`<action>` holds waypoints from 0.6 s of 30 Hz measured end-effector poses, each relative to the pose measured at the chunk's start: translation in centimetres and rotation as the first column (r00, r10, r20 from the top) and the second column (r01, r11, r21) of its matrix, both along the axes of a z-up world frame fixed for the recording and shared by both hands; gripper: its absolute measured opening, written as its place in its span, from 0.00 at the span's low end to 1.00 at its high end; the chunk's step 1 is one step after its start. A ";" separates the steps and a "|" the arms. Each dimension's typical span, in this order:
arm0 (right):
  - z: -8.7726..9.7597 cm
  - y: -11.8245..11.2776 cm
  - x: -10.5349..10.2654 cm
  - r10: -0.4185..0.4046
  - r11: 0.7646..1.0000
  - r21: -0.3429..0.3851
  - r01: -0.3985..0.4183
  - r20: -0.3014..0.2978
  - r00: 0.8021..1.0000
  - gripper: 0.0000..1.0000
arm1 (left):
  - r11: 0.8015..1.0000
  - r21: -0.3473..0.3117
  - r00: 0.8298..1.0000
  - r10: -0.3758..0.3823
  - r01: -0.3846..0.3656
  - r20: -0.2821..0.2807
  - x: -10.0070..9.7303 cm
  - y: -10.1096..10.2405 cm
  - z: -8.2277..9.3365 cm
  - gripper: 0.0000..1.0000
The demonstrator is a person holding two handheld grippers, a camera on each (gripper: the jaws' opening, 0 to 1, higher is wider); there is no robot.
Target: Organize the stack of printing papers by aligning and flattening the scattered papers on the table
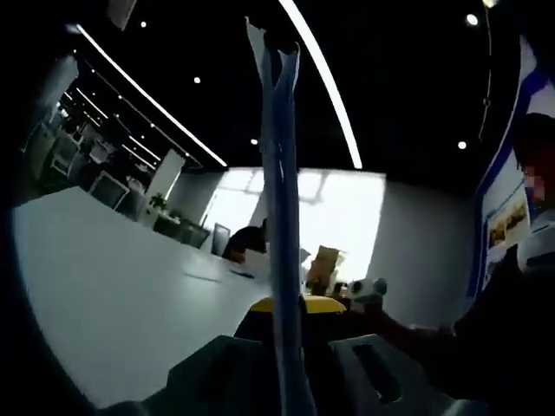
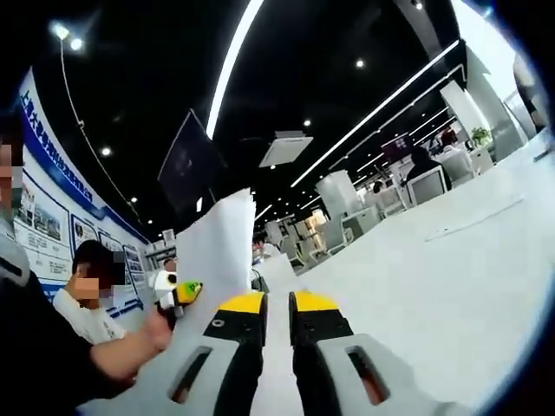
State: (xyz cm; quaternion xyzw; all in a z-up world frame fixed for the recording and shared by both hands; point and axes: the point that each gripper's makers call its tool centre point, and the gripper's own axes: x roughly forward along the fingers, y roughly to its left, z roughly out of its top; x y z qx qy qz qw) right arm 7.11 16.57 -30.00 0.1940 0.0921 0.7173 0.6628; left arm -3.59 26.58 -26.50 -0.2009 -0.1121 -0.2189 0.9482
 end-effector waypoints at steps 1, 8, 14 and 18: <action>0.0 -0.1 0.1 -0.002 1.000 0.002 0.002 0.001 1.000 0.10 | 1.000 0.004 1.000 -0.006 0.006 0.014 -0.1 -0.2 0.6 0.06; 0.9 -1.2 0.3 -0.006 0.998 0.056 0.006 -0.012 1.000 0.19 | 1.000 0.004 0.996 -0.016 0.015 0.092 -0.1 -1.2 3.3 0.06; 1.4 -1.6 0.1 0.002 0.995 0.099 0.001 -0.031 1.000 0.30 | 0.999 0.030 0.991 -0.021 0.017 0.132 0.2 -2.2 5.3 0.06; 1.7 -1.8 0.0 0.006 0.991 0.131 -0.001 -0.039 0.999 0.41 | 0.999 0.031 0.984 -0.025 0.020 0.176 0.2 -2.9 7.0 0.06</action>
